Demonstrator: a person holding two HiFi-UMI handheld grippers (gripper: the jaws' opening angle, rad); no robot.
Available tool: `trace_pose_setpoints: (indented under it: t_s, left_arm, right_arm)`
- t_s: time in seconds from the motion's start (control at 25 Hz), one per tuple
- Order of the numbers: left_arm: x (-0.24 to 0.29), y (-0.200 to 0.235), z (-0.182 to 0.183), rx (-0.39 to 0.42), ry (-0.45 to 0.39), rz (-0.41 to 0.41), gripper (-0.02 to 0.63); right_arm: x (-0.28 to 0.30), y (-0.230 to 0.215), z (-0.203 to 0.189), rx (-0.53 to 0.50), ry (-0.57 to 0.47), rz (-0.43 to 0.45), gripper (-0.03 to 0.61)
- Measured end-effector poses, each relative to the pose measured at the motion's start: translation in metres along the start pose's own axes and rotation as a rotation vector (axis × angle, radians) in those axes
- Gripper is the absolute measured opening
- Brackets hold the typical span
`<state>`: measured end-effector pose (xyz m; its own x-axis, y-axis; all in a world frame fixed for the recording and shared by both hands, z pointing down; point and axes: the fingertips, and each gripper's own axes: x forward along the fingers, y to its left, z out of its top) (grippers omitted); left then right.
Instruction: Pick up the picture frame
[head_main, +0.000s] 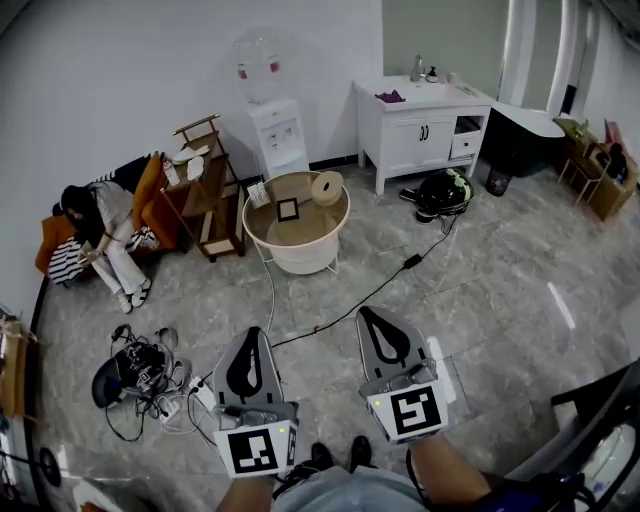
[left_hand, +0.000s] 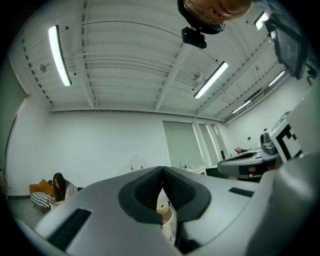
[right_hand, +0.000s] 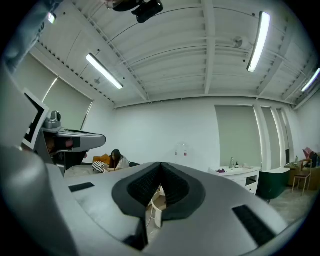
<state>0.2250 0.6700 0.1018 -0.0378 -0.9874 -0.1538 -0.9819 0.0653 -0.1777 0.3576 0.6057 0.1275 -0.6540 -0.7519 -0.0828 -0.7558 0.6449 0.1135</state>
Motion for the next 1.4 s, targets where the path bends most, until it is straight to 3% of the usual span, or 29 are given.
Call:
trace_pose_setpoints:
  t_s: [0.16,0.48,0.8,1.08,1.4]
  left_arm:
    - [0.002,-0.007,-0.013,0.001,0.027,0.013,0.015]
    - [0.035,0.016,-0.045,-0.022,0.061,0.031,0.015]
    - [0.142,0.088,-0.090,-0.050,0.061,0.022,0.015]
    - [0.249,0.165,-0.088,-0.041,0.001,-0.005,0.015]
    - [0.308,0.208,-0.107,-0.063,-0.009,-0.025,0.015]
  right_arm:
    - [-0.001,-0.016,-0.024,0.019,0.073,-0.003,0.014]
    - [0.044,-0.023,-0.051,0.035,0.114,-0.001,0.014]
    - [0.175,-0.025,-0.076,0.003,0.141,0.002,0.014]
    - [0.299,-0.026,-0.058,-0.031,0.121,-0.026,0.014]
    - [0.368,-0.031,-0.057,-0.055,0.118,-0.068,0.014]
